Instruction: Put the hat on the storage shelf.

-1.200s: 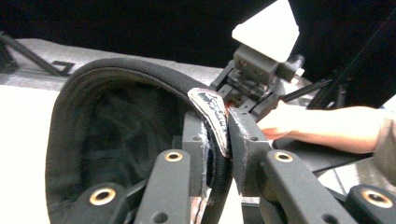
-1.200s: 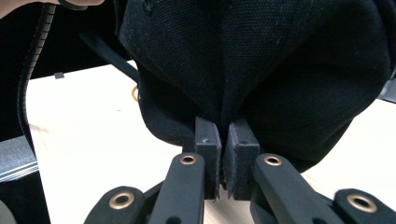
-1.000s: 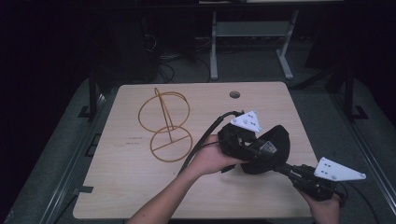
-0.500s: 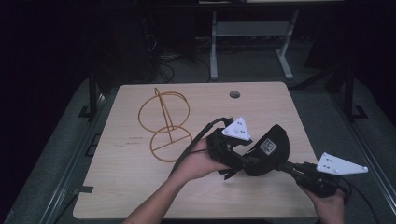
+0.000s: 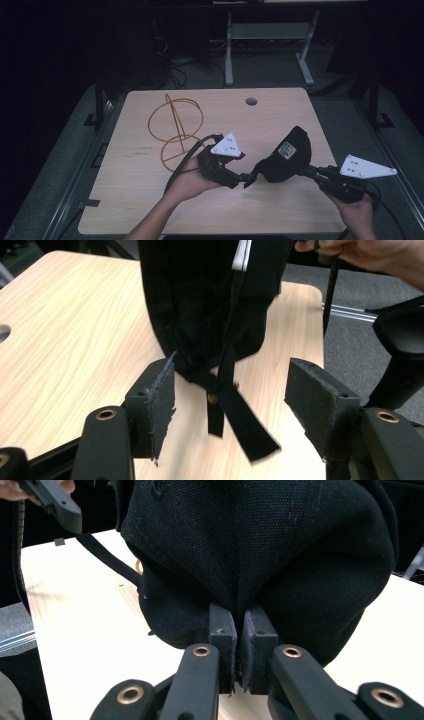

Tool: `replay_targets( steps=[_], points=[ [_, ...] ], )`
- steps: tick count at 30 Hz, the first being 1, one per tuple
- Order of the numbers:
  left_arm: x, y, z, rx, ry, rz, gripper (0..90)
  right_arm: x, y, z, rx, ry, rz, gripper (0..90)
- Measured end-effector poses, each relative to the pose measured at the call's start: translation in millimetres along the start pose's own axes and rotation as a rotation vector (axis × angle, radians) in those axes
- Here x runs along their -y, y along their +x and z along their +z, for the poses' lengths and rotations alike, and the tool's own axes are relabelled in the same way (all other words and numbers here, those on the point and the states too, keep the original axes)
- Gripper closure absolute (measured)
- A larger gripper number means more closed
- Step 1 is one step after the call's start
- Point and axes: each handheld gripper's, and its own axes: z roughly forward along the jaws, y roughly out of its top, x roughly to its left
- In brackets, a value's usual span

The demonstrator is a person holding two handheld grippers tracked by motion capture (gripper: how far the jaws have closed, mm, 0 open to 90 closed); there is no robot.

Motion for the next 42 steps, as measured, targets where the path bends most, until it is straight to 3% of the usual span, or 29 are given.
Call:
replay_targets(
  steps=[17, 21, 30, 42],
  points=[
    [53.5, 4.6, -4.8, -0.036, -0.002, -0.066, 33.2, -20.6, -14.6, 7.1, -0.026, 0.041, -0.004, 84.8],
    [63.9, 2.9, -6.2, -0.072, 0.017, -0.05, 33.0, -28.6, -14.2, 7.3, -0.025, 0.039, -0.007, 84.8],
    [80.9, 4.5, -6.1, -0.092, 0.034, -0.058, 32.0, -49.2, -15.0, 16.1, -0.033, 0.037, -0.029, 84.8],
    [93.6, -1.4, 3.2, -0.089, 0.067, -0.038, 28.4, -81.6, -11.5, 31.3, -0.061, 0.012, -0.06, 84.8]
  ],
)
